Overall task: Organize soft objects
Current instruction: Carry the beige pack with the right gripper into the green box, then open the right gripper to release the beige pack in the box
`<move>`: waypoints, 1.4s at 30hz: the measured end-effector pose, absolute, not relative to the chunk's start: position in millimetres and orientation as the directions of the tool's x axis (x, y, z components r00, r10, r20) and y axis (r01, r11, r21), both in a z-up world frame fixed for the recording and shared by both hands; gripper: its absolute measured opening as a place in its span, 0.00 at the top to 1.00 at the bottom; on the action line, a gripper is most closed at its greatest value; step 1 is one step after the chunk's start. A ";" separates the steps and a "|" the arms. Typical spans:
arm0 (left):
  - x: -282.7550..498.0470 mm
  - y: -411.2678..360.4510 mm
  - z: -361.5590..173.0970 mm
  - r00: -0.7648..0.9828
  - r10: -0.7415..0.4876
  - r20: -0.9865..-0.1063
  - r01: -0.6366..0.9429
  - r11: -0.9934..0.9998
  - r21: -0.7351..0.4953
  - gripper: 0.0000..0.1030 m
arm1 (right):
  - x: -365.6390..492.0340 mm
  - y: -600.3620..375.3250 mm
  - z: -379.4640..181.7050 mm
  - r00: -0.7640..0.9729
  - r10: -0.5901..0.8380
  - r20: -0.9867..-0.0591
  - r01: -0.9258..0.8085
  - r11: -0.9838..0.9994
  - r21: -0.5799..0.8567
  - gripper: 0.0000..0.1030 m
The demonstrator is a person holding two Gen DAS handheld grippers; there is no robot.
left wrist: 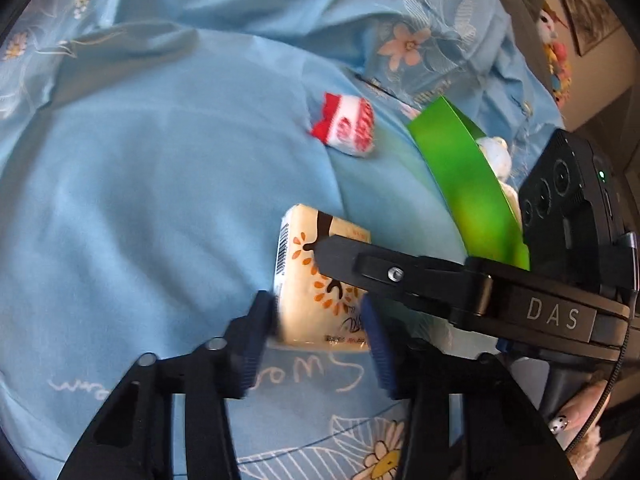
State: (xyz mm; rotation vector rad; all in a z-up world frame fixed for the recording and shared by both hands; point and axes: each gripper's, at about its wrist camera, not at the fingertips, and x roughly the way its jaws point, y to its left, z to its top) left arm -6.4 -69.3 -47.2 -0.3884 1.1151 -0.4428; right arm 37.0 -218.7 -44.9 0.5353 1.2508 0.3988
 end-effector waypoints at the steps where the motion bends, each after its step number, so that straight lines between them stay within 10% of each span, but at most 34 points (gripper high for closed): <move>1: -6.3 -71.3 -46.9 0.364 -0.545 -0.755 0.154 0.835 -0.528 0.58 | 36.9 -219.1 -45.2 0.275 0.564 -0.778 0.005 0.809 0.588 0.50; 18: 3.0 -238.8 48.5 0.394 -0.677 -0.621 0.535 0.719 -0.444 0.59 | -10.7 -365.3 63.6 0.680 0.319 -0.660 0.116 0.842 0.527 0.51; 36: 17.2 -322.2 17.6 0.262 -0.689 -0.676 0.549 0.683 -0.482 0.59 | -11.7 -454.6 31.5 0.657 0.175 -0.733 0.363 0.779 0.511 0.50; 42: 12.1 -283.1 39.2 0.328 -0.681 -0.655 0.543 0.703 -0.459 0.57 | -20.1 -442.9 50.7 0.699 0.110 -0.706 0.342 0.816 0.465 0.17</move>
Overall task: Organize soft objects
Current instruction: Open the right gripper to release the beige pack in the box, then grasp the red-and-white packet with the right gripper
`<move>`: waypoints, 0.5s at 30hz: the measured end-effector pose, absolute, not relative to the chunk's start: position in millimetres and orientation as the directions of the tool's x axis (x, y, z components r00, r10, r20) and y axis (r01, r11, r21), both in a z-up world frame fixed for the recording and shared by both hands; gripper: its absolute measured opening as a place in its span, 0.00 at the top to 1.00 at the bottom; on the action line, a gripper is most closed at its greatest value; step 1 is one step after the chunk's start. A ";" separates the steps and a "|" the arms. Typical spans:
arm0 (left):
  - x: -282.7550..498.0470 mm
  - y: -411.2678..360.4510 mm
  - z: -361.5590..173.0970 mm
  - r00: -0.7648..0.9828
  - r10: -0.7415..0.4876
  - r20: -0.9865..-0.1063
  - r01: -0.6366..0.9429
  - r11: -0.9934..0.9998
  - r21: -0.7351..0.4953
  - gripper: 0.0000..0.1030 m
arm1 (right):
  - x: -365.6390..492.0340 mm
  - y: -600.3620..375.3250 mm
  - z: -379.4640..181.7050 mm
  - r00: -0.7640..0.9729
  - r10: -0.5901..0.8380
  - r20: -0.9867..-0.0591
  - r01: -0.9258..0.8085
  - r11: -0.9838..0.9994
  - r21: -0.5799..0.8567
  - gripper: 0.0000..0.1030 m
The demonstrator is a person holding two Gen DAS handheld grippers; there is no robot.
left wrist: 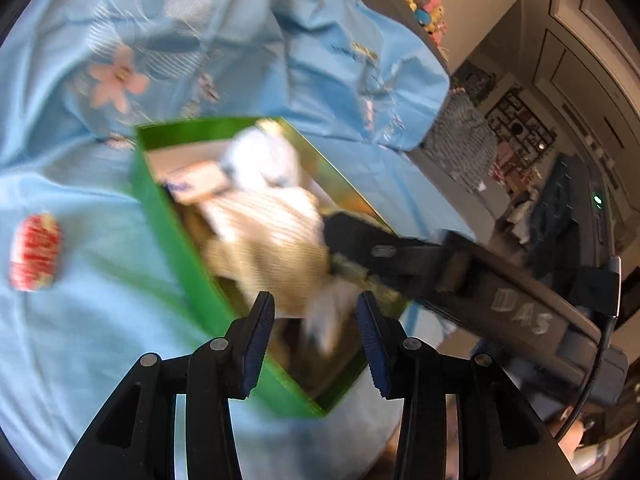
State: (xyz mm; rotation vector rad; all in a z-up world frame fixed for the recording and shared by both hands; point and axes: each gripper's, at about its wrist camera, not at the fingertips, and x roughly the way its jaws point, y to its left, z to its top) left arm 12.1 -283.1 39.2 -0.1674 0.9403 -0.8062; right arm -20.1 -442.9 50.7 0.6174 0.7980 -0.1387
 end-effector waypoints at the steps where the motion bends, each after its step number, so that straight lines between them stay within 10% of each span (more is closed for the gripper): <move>1: 14.8 -269.8 43.1 0.363 -0.656 -0.662 0.532 0.729 -0.430 0.54 | -22.1 -439.0 57.1 0.713 0.102 -0.694 0.330 0.824 0.460 0.17; 5: 35.2 -211.9 42.5 0.472 -0.563 -0.678 0.399 0.822 -0.405 0.37 | -21.9 -419.4 76.2 0.742 0.122 -0.660 0.268 0.847 0.458 0.09; 15: 90.4 -102.9 -23.3 0.530 -0.434 -0.729 0.045 0.873 -0.486 0.36 | 89.3 -294.4 58.2 0.544 0.436 -0.717 0.002 0.854 0.520 0.10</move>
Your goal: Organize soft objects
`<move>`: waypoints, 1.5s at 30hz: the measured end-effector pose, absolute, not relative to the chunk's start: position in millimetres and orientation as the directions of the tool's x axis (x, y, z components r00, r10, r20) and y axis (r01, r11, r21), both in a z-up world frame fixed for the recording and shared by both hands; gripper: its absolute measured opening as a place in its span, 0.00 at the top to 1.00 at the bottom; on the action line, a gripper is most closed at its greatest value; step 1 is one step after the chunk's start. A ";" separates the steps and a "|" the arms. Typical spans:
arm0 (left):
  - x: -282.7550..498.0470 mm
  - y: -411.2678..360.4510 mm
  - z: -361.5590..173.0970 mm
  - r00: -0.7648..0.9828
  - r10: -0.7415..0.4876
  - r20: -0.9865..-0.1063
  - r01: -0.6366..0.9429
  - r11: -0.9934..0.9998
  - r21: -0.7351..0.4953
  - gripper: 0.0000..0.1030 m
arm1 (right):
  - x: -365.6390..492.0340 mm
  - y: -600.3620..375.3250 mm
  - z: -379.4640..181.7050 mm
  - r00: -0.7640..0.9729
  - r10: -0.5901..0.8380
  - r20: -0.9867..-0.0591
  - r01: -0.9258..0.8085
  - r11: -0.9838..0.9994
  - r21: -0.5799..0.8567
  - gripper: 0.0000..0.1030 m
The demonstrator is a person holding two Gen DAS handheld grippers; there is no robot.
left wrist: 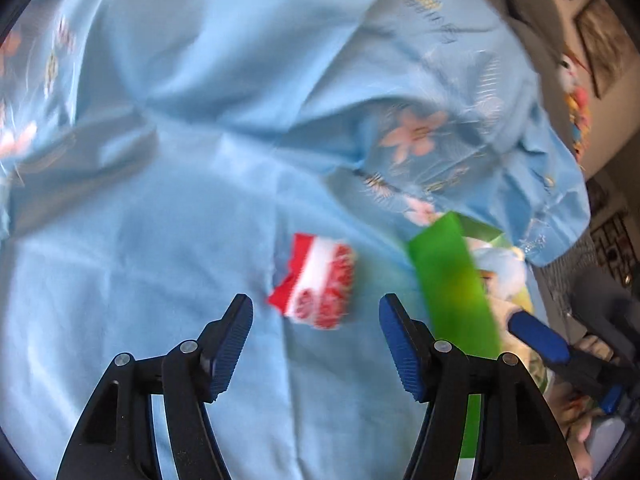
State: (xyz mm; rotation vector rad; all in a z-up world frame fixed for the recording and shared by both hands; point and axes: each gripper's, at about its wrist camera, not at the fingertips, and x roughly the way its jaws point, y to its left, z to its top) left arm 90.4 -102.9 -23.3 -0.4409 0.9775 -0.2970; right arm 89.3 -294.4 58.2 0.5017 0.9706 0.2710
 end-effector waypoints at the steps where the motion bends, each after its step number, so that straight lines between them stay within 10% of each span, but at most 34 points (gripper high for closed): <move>1: 93.6 -102.3 -30.4 0.518 -0.441 -0.733 0.044 0.870 -0.491 0.36 | 101.2 -285.9 50.2 0.520 0.429 -0.739 0.004 0.864 0.504 0.11; 10: 109.0 -117.5 -55.8 0.511 -0.443 -0.737 0.095 0.881 -0.463 0.36 | 171.4 -257.6 -43.8 0.309 0.390 -0.868 0.102 0.894 0.437 0.34; 18: 94.5 -132.9 -35.5 0.536 -0.449 -0.715 0.164 0.886 -0.434 0.61 | 158.4 -260.3 -36.6 0.369 0.440 -0.819 0.060 0.868 0.493 0.68; 29: 20.1 -231.1 54.7 0.536 -0.641 -0.549 0.486 0.766 -0.420 0.61 | 36.1 -349.2 82.5 0.687 0.266 -0.676 0.115 0.879 0.463 0.67; 40: 11.0 -313.9 18.1 0.386 -0.650 -0.655 0.511 0.741 -0.434 0.61 | -2.3 -428.3 47.6 0.662 0.084 -0.745 0.351 0.843 0.407 0.63; 45: 0.3 -316.1 21.2 0.366 -0.641 -0.675 0.500 0.747 -0.438 0.53 | -7.1 -441.1 45.0 0.653 0.110 -0.749 0.377 0.811 0.447 0.25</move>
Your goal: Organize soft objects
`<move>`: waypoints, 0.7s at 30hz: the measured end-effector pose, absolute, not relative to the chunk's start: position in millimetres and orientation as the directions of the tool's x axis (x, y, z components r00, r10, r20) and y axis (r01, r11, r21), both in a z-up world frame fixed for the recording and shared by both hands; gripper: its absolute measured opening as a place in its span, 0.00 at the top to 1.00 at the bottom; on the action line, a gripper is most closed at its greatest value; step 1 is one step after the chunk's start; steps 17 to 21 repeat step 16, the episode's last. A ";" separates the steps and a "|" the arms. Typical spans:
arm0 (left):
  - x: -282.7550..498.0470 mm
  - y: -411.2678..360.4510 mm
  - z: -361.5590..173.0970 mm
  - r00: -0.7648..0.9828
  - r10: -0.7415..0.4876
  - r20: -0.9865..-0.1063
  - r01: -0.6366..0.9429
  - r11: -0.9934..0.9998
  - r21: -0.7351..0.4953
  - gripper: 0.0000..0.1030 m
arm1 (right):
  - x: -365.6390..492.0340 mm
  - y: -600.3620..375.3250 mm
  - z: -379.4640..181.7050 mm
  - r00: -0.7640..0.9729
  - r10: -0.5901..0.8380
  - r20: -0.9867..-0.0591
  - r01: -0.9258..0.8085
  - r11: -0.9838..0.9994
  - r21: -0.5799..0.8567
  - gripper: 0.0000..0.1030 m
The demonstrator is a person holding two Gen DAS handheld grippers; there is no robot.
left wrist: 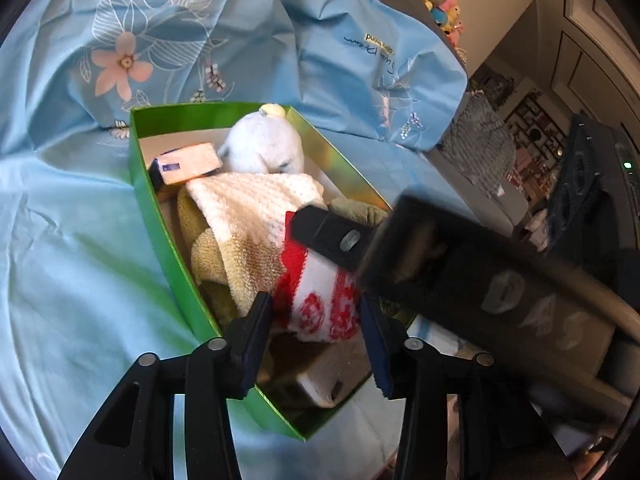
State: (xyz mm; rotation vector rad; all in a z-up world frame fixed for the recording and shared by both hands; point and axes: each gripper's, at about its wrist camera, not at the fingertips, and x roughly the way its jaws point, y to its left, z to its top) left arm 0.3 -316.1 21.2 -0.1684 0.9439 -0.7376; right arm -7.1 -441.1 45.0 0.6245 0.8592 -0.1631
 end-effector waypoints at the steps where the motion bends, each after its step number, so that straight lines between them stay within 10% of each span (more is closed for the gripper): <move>1: -2.1 -314.0 25.2 0.377 -0.634 -0.675 0.499 0.753 -0.429 0.49 | -11.2 -440.8 52.7 0.677 0.090 -0.731 0.367 0.819 0.441 0.23; 5: -10.8 -302.7 40.8 0.434 -0.602 -0.670 0.487 0.782 -0.388 0.14 | -28.0 -439.2 73.3 0.716 0.012 -0.698 0.373 0.838 0.397 0.16; 21: -22.3 -276.1 63.4 0.519 -0.545 -0.659 0.444 0.830 -0.337 0.14 | -42.5 -423.0 97.2 0.736 -0.090 -0.671 0.394 0.863 0.316 0.04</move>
